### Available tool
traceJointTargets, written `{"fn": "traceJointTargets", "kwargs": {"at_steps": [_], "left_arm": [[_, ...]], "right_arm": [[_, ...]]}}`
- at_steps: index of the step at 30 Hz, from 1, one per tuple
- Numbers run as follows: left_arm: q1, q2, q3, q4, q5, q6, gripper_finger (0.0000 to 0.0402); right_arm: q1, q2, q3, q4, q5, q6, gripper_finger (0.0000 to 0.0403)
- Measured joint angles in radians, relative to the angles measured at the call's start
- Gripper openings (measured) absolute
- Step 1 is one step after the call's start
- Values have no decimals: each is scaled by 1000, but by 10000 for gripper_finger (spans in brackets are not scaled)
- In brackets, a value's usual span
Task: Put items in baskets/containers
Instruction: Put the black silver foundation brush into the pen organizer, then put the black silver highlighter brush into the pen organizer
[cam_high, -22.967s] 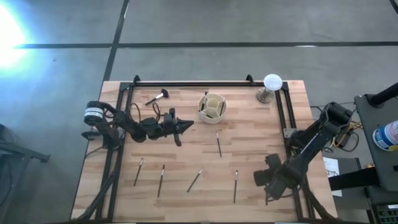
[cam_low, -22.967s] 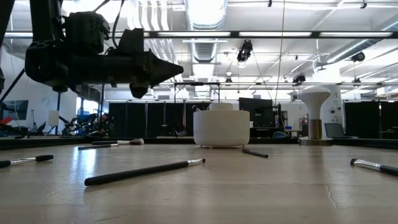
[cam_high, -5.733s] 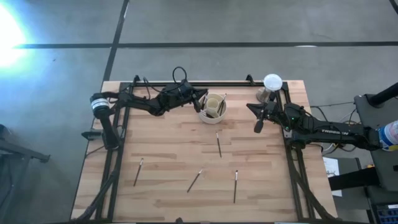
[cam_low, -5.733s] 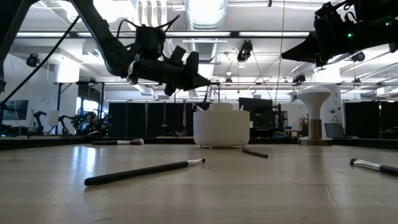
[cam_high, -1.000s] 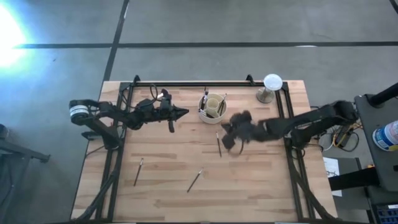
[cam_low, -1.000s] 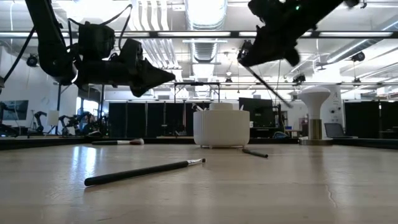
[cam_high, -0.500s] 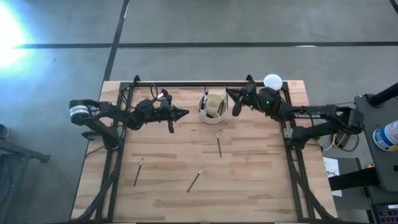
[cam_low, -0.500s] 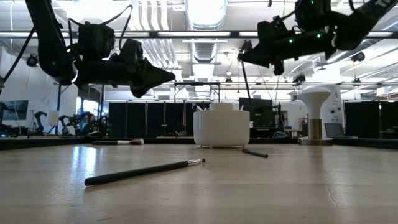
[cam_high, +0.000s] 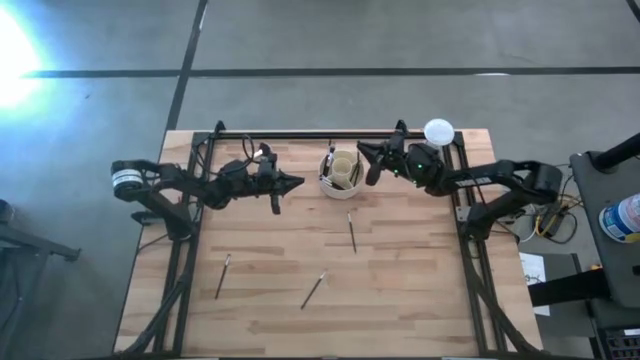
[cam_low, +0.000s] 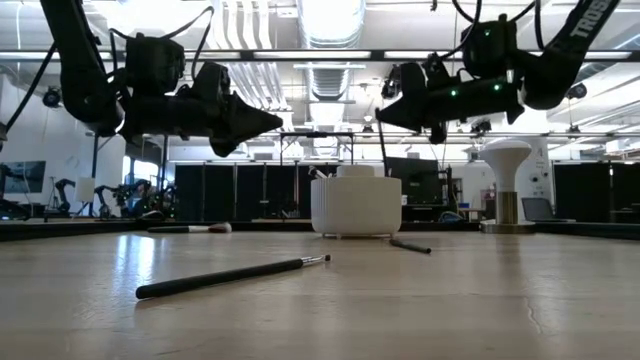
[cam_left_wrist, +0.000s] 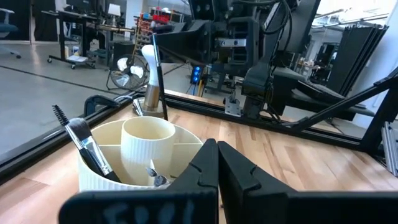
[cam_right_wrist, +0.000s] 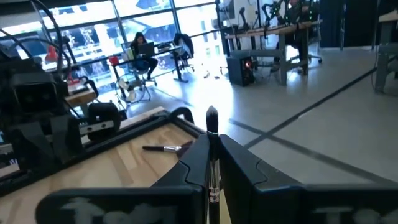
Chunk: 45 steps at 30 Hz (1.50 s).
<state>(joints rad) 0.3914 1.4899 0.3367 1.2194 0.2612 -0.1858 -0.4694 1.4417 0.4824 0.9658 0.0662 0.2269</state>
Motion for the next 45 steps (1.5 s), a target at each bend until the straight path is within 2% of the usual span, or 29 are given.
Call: {"fn": "traceJointTargets", "kwargs": {"at_steps": [13,20,25,30,36,38,41,45], "left_arm": [[1,0,1,-6,-89,-40,0],[49,-3,2,-24,-103,-100,0],[111,-17,15,-112,-102,-118,0],[201,-50,88,-389,-100,-103,0],[299,-47,280,-964,-110,34,0],[317,-36,348,-1136,-174,64,0],[330,-19,420,-1276,-289,121,5],[355,3,492,-1393,-324,133,32]], "right_arm": [[0,53,-2,-25,-19,56,32],[0,25,-2,-112,-22,54,57],[0,-20,-2,-209,-17,49,87],[0,-102,-2,-301,-15,-19,106],[0,-223,-2,-465,-15,-104,89],[0,-247,-2,-509,-15,-124,79],[0,-264,-9,-529,-15,-134,67],[0,-258,-16,-530,-16,-138,60]]}}
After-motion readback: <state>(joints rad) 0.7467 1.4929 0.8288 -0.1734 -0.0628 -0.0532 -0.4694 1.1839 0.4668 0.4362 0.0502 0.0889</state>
